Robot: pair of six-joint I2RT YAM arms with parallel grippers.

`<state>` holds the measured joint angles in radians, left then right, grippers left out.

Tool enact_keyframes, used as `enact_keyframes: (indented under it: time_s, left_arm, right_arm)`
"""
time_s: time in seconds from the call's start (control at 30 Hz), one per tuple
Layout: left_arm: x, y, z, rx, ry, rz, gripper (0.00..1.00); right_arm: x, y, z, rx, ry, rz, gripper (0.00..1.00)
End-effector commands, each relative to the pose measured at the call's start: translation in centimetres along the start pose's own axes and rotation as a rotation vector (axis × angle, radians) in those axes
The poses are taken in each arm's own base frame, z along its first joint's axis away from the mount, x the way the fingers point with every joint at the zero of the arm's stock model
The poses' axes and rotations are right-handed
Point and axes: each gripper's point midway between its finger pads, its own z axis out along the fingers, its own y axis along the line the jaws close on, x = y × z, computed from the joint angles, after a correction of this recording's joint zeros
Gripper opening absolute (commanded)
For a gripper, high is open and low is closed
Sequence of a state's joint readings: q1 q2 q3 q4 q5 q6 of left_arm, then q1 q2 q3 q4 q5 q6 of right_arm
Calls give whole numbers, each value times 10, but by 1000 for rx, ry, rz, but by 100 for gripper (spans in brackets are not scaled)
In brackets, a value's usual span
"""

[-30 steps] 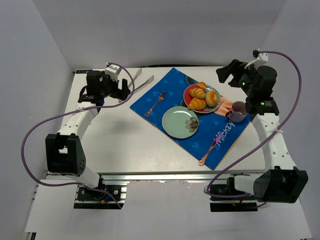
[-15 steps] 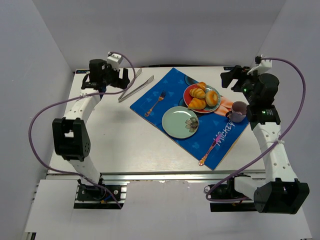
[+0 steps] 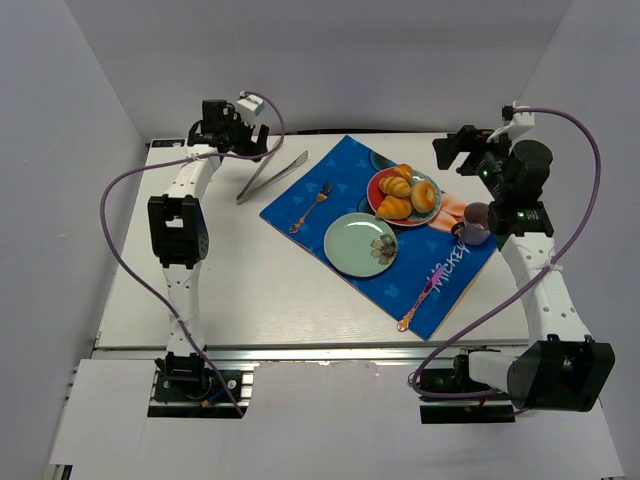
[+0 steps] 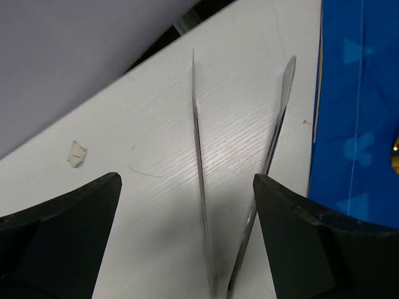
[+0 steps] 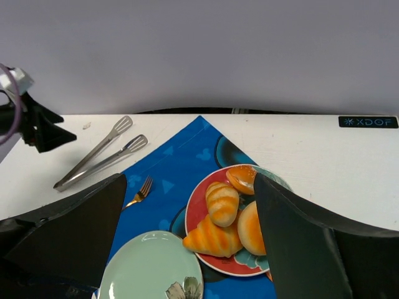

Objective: Place the bread

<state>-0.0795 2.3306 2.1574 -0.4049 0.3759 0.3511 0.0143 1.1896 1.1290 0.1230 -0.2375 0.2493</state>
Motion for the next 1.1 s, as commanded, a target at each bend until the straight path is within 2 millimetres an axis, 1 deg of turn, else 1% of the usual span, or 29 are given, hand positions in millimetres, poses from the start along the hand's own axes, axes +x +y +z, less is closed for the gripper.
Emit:
enact_keyframes:
  time_s: [0.0, 0.03, 0.13, 0.17, 0.23, 0.27, 0.3, 0.37, 0.47, 0.53, 0.63, 0.73, 0.83, 0.87, 1.0, 1.03, 1.07]
  left_arm:
    - [0, 1, -1, 34, 11, 50, 98]
    - [6, -1, 5, 43, 18, 47, 98]
    - [17, -10, 12, 90, 19, 40, 98]
    - [19, -12, 12, 99, 22, 41, 98]
    - [28, -17, 12, 119, 40, 39, 95]
    - [28, -18, 11, 122, 39, 50, 94]
    - [39, -22, 11, 129, 60, 42, 94]
    - [43, -24, 9, 133, 68, 49, 94]
    - [57, -29, 7, 140, 99, 50, 97]
    - [71, -30, 11, 125, 134, 53, 98]
    - [82, -32, 17, 115, 157, 54, 98]
    - [87, -34, 21, 101, 169, 51, 98]
    - [88, -31, 25, 73, 161, 40, 98]
    - [91, -32, 26, 72, 164, 33, 98]
    - [92, -32, 31, 66, 154, 16, 98]
    - [97, -32, 34, 65, 162, 13, 98]
    - [97, -32, 36, 62, 163, 13, 98]
  right_arm:
    - [-4, 2, 4, -27, -26, -32, 89]
    - [-1, 2, 4, -34, -19, -30, 90]
    - [6, 1, 8, -37, -2, -14, 89]
    - [13, 0, 10, -37, 10, -5, 89]
    - [18, 0, 12, -43, 23, 11, 89]
    - [25, -1, 12, -45, 35, 19, 89]
    - [27, 0, 12, -51, 35, 23, 89]
    - [35, -1, 11, -52, 47, 39, 89]
    - [38, -2, 10, -53, 50, 40, 89]
    - [41, -2, 11, -53, 56, 41, 89]
    - [42, -3, 12, -54, 60, 39, 89]
    - [44, -3, 14, -55, 67, 40, 89]
    - [49, -3, 15, -56, 76, 41, 89]
    - [50, -4, 15, -55, 78, 42, 89]
    - [55, -4, 17, -55, 89, 44, 89]
    - [54, -5, 17, -54, 89, 41, 89]
    - [54, -4, 17, -56, 89, 41, 89]
